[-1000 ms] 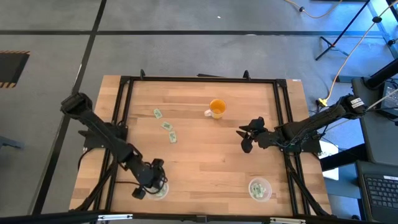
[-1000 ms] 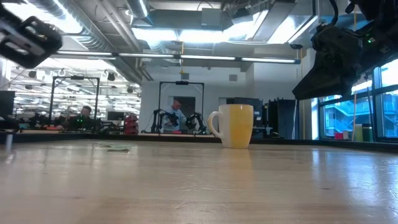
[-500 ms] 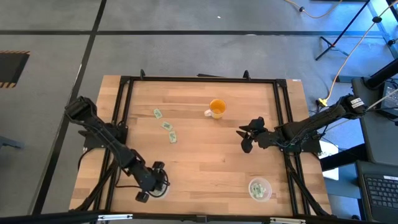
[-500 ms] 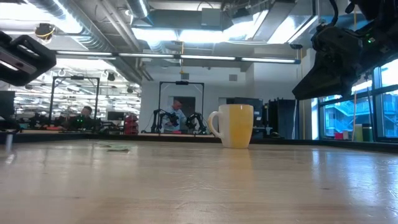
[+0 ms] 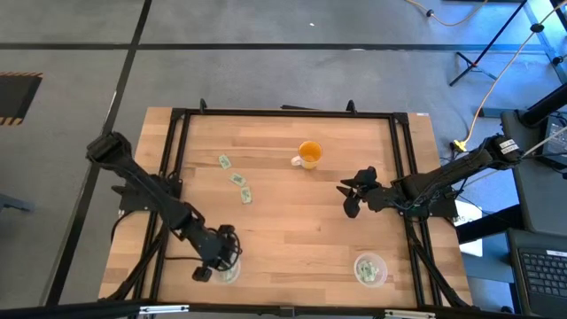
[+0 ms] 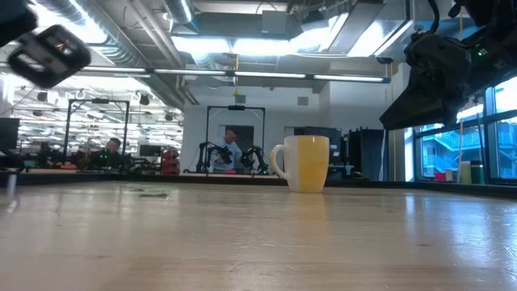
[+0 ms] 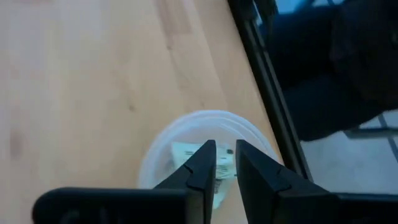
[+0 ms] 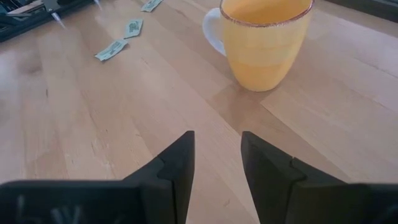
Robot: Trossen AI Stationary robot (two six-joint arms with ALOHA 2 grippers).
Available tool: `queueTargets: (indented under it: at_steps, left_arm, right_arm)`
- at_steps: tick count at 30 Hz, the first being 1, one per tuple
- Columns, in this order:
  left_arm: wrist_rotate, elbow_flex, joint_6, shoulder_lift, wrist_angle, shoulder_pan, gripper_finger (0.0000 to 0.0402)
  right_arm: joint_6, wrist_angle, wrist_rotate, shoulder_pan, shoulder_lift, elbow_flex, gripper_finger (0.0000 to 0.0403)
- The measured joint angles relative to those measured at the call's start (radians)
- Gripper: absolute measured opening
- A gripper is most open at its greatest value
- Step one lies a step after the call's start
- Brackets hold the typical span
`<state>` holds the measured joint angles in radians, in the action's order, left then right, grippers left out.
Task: Pick and place items into bin
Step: Put the stevia packet into the left transparent bin
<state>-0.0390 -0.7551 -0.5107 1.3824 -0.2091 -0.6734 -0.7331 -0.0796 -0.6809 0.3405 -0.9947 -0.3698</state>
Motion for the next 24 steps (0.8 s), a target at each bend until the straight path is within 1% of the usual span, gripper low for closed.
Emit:
queueTargets:
  at_steps: [2, 6, 9, 15, 17, 22, 24]
  left_arm:
    - [0.019, 0.000, 0.000, -0.044, -0.040, 0.031, 0.0054]
    - [0.088, -0.001, 0.004, -0.124, -0.187, 0.130, 0.0052]
    - [0.126, -0.001, 0.084, -0.144, -0.272, 0.217, 0.0055]
    - [0.193, -0.001, 0.361, -0.127, -0.281, 0.376, 0.0055]
    - [0.208, -0.001, 0.401, -0.123, -0.279, 0.430, 0.0053]
    - [0.202, -0.001, 0.476, -0.123, -0.274, 0.563, 0.0057]
    - [0.167, -0.001, 0.507, -0.123, -0.274, 0.613, 0.0064]
  right_arm:
    - [-0.012, 0.000, 0.002, 0.000, 0.000, 0.000, 0.0135]
    - [-0.021, -0.001, 0.002, 0.000, 0.000, 0.000, 0.0135]
    - [-0.021, -0.002, 0.002, 0.000, 0.000, 0.000, 0.0135]
    - [-0.020, -0.002, 0.002, 0.000, 0.000, 0.000, 0.0135]
    - [-0.019, -0.004, 0.002, 0.000, 0.000, 0.000, 0.0135]
    - [-0.017, -0.009, 0.003, 0.000, 0.000, 0.000, 0.0135]
    - [-0.015, -0.009, 0.003, 0.000, 0.000, 0.000, 0.0135]
